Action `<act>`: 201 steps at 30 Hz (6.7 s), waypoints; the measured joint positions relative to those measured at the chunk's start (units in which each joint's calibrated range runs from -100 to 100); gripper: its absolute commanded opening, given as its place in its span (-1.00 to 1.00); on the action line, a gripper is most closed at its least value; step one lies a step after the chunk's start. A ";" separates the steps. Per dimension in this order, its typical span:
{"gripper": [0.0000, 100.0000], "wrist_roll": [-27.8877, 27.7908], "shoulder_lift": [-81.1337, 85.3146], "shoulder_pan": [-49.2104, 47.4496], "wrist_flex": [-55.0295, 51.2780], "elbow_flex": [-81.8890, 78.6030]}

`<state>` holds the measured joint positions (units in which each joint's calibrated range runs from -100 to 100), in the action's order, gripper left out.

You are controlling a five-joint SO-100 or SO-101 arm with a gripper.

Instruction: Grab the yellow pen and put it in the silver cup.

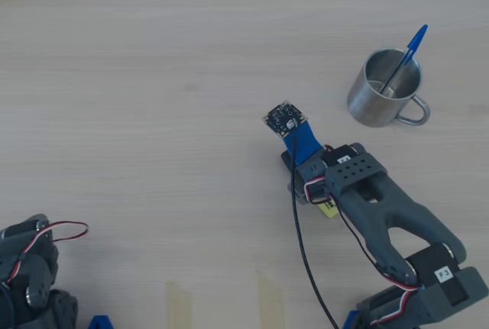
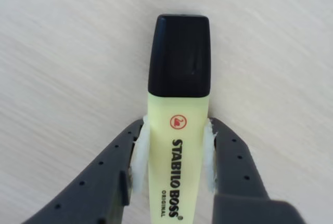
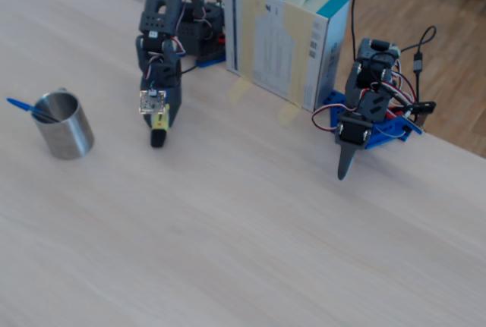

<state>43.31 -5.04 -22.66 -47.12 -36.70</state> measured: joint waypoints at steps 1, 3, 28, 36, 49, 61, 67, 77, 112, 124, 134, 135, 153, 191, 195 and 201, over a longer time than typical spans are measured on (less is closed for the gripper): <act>-0.74 0.00 0.17 0.00 0.00 0.00; -0.74 0.00 0.75 -0.50 0.08 -0.27; -0.74 0.00 7.50 -2.59 0.00 -5.05; -0.74 0.00 7.75 -2.59 0.00 -5.05; -0.74 0.00 17.42 -2.51 0.00 -11.27; -0.74 0.05 28.01 -4.43 0.00 -14.79; -0.74 0.05 33.85 -4.68 0.00 -18.39; -0.74 2.46 44.44 -7.61 5.38 -26.15; -0.74 8.46 67.53 -12.96 39.60 -39.77; -0.74 11.23 67.69 -11.12 43.72 -39.77; -0.74 13.79 68.11 -10.20 50.11 -39.77; -0.74 14.25 68.11 -9.70 50.61 -39.77; -0.74 16.86 68.11 -5.02 55.15 -39.77; -0.74 16.81 68.11 12.29 57.92 -38.23; -0.74 16.81 68.11 13.29 57.92 -36.61; -0.74 16.81 68.11 13.13 57.92 -34.45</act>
<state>60.12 63.07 -9.53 10.80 -71.15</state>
